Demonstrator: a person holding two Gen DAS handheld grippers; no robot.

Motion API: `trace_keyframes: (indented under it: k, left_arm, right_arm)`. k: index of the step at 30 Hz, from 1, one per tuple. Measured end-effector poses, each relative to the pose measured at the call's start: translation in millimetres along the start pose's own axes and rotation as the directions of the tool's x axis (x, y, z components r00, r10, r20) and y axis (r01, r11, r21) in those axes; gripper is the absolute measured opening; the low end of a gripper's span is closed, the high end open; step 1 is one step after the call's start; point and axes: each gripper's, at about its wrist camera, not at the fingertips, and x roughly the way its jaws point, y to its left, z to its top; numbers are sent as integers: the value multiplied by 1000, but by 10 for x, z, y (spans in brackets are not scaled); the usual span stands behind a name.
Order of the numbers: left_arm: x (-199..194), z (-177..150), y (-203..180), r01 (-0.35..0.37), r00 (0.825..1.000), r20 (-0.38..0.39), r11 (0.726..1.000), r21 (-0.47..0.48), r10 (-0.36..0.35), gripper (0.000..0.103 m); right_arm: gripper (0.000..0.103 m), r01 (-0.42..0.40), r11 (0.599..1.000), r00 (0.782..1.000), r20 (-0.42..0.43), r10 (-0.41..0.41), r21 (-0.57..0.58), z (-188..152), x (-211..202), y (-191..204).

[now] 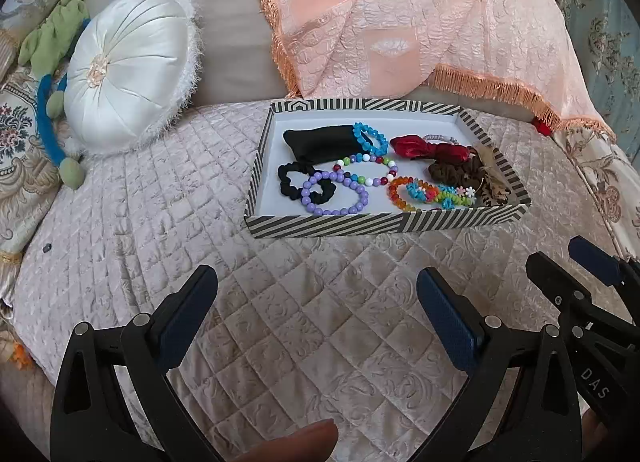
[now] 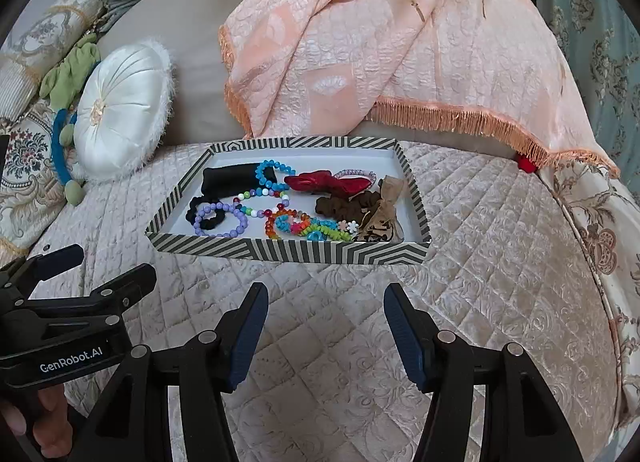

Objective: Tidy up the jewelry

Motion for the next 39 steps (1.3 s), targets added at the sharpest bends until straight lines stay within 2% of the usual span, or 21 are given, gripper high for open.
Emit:
trace_keyframes:
  k: [39]
  left_arm:
    - [7,-6,-2,8,1000,-5,1000,-1,-8,100]
  right_arm:
    - [58,6,1000,1000,2,-6,-6,1,-8,4]
